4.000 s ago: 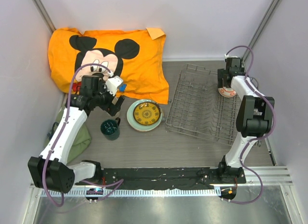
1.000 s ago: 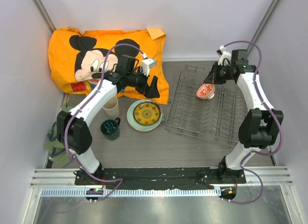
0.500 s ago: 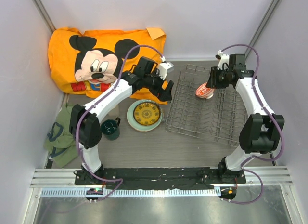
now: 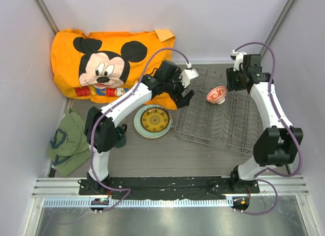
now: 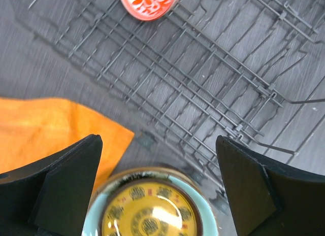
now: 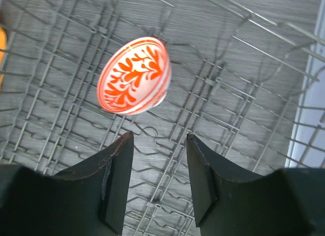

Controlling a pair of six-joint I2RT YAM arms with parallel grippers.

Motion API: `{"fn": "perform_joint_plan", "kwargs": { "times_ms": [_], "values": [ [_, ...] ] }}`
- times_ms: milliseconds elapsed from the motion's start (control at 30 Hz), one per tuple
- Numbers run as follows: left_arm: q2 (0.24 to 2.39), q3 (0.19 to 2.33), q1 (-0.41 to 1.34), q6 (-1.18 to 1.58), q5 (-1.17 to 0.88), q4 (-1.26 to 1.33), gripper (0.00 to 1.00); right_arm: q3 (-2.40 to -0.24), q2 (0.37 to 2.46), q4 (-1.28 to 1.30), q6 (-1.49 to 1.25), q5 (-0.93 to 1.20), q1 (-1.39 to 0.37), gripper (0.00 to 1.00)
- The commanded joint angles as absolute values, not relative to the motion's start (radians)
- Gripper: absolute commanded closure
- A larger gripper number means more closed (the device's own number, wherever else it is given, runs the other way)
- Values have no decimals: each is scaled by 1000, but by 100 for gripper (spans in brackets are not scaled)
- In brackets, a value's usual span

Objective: Unload the mixed dishes from the dish rack
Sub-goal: Pick up the bowl from the dish rack.

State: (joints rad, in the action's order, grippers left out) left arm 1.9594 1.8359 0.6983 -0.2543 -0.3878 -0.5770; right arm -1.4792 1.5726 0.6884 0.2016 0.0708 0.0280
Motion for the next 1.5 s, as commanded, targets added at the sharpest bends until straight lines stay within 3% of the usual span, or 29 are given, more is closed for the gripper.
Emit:
{"fn": "perform_joint_plan", "kwargs": {
  "times_ms": [0,300,733,1167,1467],
  "values": [
    [2008,1902,738,-367,-396,-511,1,-1419,1506,637,150,-31,29,49],
    [2195,2144,765,-394,-462,-494,1,-1299,1450,560,100,-28,38,49],
    [2411,2256,781,-443,-675,-253,2,-1210,1414,511,72,38,139,49],
    [2638,2468,782,-396,-721,-72,5,-1190,1431,509,92,107,181,49],
    [2704,2520,784,-382,-756,-57,15,-1187,1443,511,106,114,186,50]
  ]
}}
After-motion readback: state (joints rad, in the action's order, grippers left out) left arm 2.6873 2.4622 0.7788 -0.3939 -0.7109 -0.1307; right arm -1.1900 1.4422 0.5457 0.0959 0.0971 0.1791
